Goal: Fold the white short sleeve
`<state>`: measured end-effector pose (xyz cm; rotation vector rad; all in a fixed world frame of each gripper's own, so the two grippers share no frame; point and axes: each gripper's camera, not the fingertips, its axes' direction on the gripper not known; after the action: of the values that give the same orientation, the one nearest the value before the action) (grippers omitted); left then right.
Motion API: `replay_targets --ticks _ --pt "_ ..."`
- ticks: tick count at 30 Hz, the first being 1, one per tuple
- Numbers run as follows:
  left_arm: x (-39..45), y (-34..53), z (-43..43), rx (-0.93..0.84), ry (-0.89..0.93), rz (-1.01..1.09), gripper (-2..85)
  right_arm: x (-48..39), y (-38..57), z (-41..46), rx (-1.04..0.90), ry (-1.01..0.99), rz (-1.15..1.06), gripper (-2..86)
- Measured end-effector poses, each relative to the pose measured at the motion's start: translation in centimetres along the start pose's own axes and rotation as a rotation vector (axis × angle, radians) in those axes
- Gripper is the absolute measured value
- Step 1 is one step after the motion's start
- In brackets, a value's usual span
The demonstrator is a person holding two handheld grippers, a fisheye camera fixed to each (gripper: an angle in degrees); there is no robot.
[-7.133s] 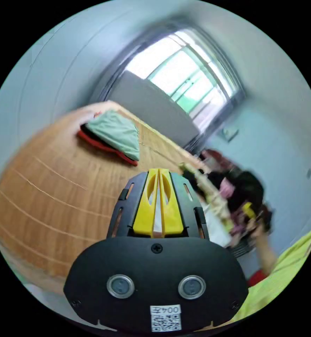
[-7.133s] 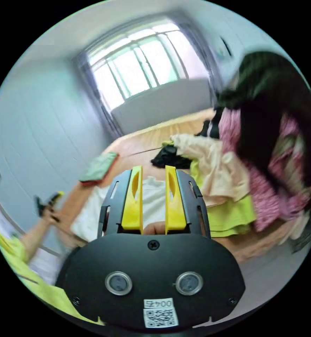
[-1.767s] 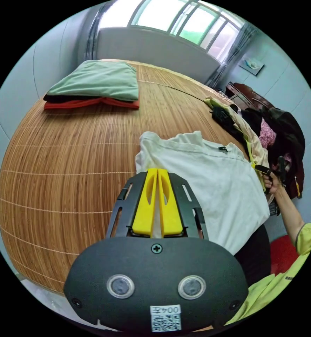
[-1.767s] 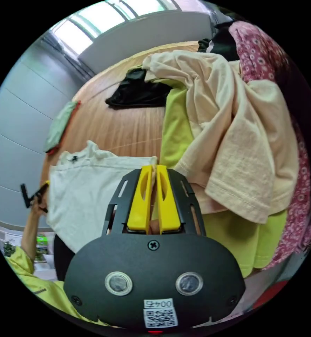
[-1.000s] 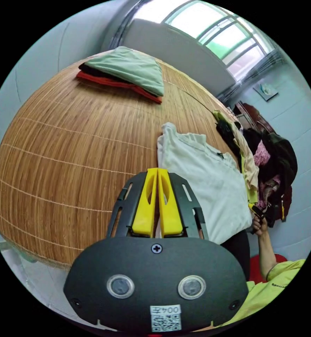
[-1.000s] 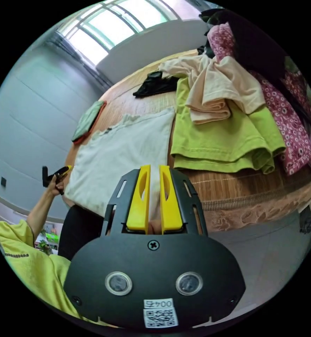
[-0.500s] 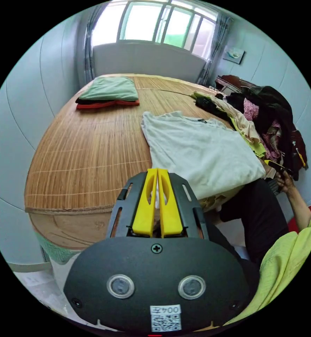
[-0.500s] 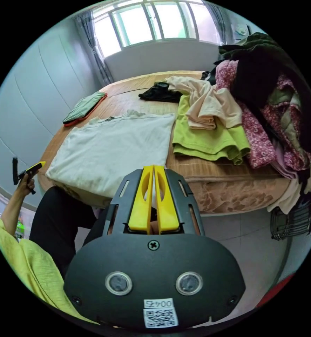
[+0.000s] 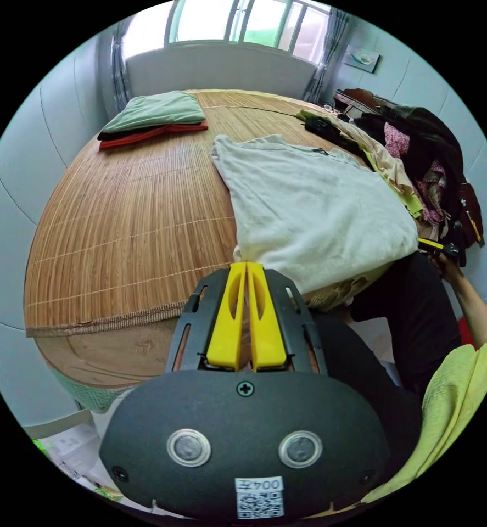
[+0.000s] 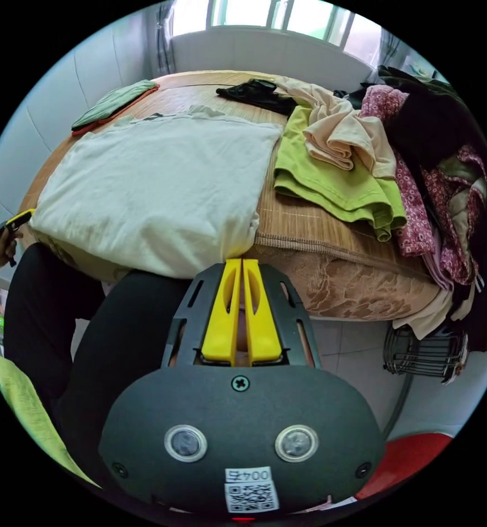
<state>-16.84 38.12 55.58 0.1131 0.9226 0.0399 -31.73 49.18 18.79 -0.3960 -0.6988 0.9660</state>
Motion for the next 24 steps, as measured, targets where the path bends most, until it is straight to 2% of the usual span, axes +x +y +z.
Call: replay_targets --ticks 3,7,9,10,11,13,15,17,19,21,24 --pt "0.5 0.0 0.3 0.021 0.008 0.006 0.5 -1.0 0.9 0.1 0.043 0.053 -0.010 -0.5" --pt "-0.6 0.6 -0.7 0.017 0.046 -0.098 1.1 0.0 2.0 -1.6 0.085 0.084 0.017 -0.1" --pt "-0.8 1.9 -2.9 0.107 -0.005 -0.126 1.8 2.0 3.4 -3.5 0.154 -0.002 0.113 0.8" --pt "-0.5 2.8 -4.3 0.172 0.002 -0.115 2.9 3.6 4.5 -4.6 0.190 -0.129 0.177 1.8" --pt "-0.2 3.1 -4.7 0.192 0.007 -0.095 3.6 4.5 5.4 -5.3 0.233 -0.247 0.186 6.8" --pt "2.8 3.1 -4.9 0.195 -0.023 0.027 9.9 4.8 6.1 -5.7 0.265 -0.339 0.182 11.1" --pt "5.0 2.2 -3.4 0.144 -0.056 0.099 14.7 4.3 5.5 -5.2 0.238 -0.346 0.156 12.0" --pt "6.0 1.3 -1.5 0.094 -0.063 0.108 15.2 3.2 3.9 -3.8 0.186 -0.334 0.124 10.8" --pt "5.4 1.0 1.0 0.029 -0.053 0.071 13.2 2.5 2.8 -2.7 0.151 -0.302 0.100 9.9" --pt "4.8 1.6 1.2 0.071 -0.044 0.073 11.6 2.6 2.6 -1.6 0.117 -0.204 0.074 8.7" --pt "4.0 1.7 0.6 0.082 0.016 0.055 10.3 4.9 3.2 -1.8 0.134 -0.302 0.109 8.0"
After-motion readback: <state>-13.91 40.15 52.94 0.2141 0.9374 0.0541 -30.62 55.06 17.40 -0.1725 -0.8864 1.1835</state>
